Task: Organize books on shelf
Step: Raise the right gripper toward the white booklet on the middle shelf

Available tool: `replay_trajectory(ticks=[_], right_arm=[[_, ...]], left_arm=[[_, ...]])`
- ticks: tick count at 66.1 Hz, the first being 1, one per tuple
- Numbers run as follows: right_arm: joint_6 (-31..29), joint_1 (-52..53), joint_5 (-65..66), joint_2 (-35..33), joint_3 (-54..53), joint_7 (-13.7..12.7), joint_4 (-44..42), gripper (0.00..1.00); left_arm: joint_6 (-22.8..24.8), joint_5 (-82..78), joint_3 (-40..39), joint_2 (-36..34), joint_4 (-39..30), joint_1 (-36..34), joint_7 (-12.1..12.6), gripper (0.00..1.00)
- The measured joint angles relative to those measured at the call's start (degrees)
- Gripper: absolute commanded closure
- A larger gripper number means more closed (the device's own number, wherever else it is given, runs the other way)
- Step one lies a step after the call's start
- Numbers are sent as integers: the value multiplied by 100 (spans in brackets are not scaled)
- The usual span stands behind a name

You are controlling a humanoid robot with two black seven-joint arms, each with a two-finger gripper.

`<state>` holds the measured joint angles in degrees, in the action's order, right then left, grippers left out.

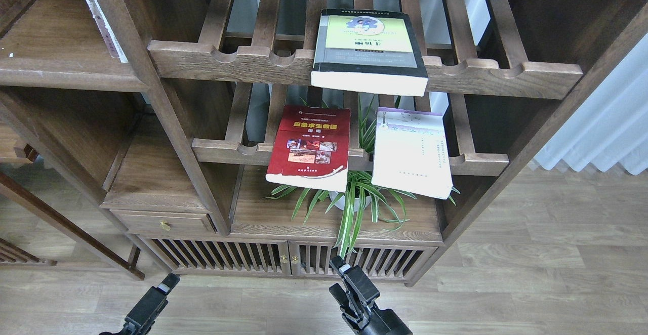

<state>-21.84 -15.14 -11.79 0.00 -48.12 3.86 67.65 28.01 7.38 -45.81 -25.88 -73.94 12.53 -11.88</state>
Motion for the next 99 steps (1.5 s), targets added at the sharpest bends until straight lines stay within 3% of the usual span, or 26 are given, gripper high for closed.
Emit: replay_trajectory(ticks=[14, 33, 48, 67, 99], right_arm=[[-572, 171, 18, 0, 17, -4, -442, 0], [-616, 499, 42, -1, 301, -95, -1349, 0], [-616, 717, 42, -263, 610, -71, -1580, 0], [-616, 662, -33, -55, 465, -6, -1265, 0], [-616, 769, -160, 0, -1072, 9, -656, 1]], left_arm=[[0, -7, -54, 28, -25, 9, 47, 0], [-1, -4, 8, 40, -127, 38, 48, 0], [-1, -6, -72, -9, -73, 54, 37, 0], [-1, 9, -437, -20, -95, 134, 37, 0], [-1, 17, -859, -73, -15, 183, 37, 0]])
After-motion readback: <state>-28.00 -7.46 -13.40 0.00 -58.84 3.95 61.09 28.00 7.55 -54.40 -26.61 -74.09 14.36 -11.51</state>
